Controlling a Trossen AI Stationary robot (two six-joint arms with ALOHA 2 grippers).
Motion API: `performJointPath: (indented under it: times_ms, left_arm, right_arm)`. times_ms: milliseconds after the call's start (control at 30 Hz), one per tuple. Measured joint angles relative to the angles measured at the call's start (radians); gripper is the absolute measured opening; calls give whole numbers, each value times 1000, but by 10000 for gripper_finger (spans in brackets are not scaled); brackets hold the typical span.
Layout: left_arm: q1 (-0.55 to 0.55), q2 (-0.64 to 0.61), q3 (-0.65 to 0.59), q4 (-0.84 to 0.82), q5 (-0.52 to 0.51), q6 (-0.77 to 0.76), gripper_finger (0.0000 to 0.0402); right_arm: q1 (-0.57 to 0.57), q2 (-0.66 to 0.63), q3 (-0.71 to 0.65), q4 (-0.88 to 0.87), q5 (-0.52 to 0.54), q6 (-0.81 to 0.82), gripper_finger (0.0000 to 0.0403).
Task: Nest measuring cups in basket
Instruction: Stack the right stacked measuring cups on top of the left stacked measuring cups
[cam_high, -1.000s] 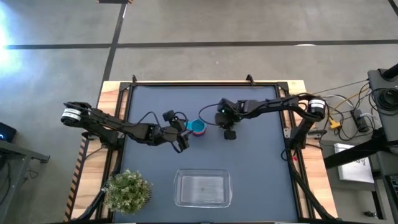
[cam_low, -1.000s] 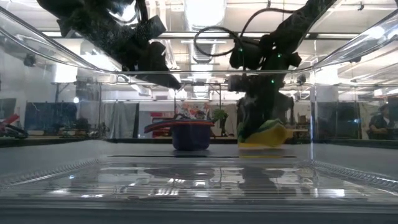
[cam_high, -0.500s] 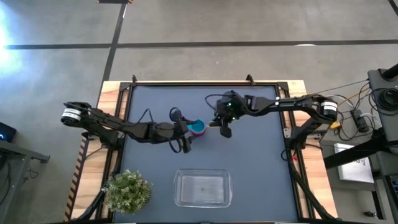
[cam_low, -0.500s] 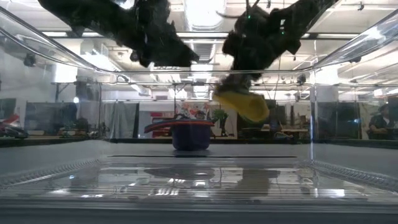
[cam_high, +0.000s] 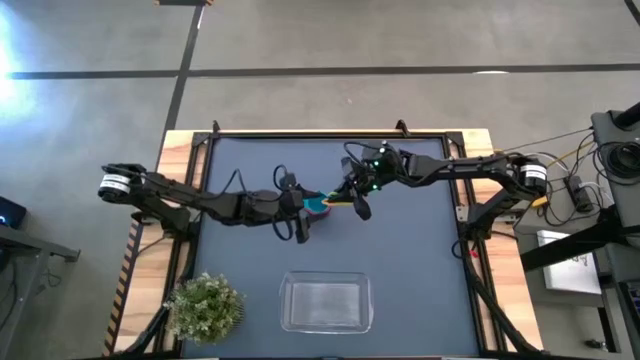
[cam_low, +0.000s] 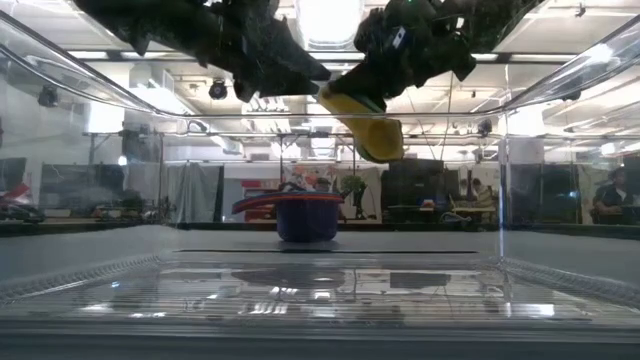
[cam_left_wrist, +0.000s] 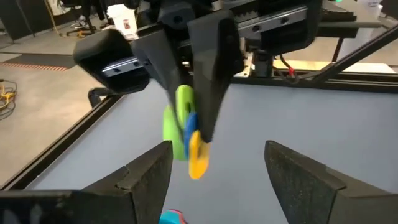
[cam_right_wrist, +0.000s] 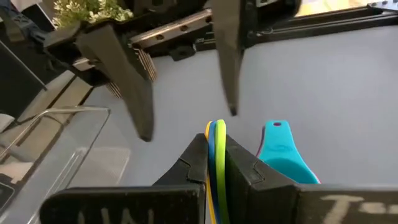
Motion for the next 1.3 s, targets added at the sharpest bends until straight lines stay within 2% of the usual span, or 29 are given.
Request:
performJointPath:
  times_ms: [333, 533, 667, 800, 1067, 1167, 1300]
  left_arm:
    - [30, 27, -2, 47, 22, -51, 233]
    - [32, 123, -6, 313, 51, -30, 232]
    - [35, 180, -7, 385, 52, -22, 226]
    - [35, 206, -7, 426, 49, -22, 185]
    - [35, 214, -7, 475, 55, 4, 19]
    - [35, 214, -7, 475, 57, 6, 15]
    - [35, 214, -7, 454, 64, 0, 10]
  right_arm:
    - [20, 0, 0, 144, -38, 60, 11]
    - [25, 5, -10, 236, -50, 107, 11]
    - [28, 3, -20, 243, -53, 109, 11]
    - [30, 0, -28, 245, -53, 109, 11]
    - [30, 2, -42, 295, -49, 130, 11]
    - [30, 2, -42, 295, -48, 131, 20]
    - [30, -9, -43, 285, -52, 127, 58]
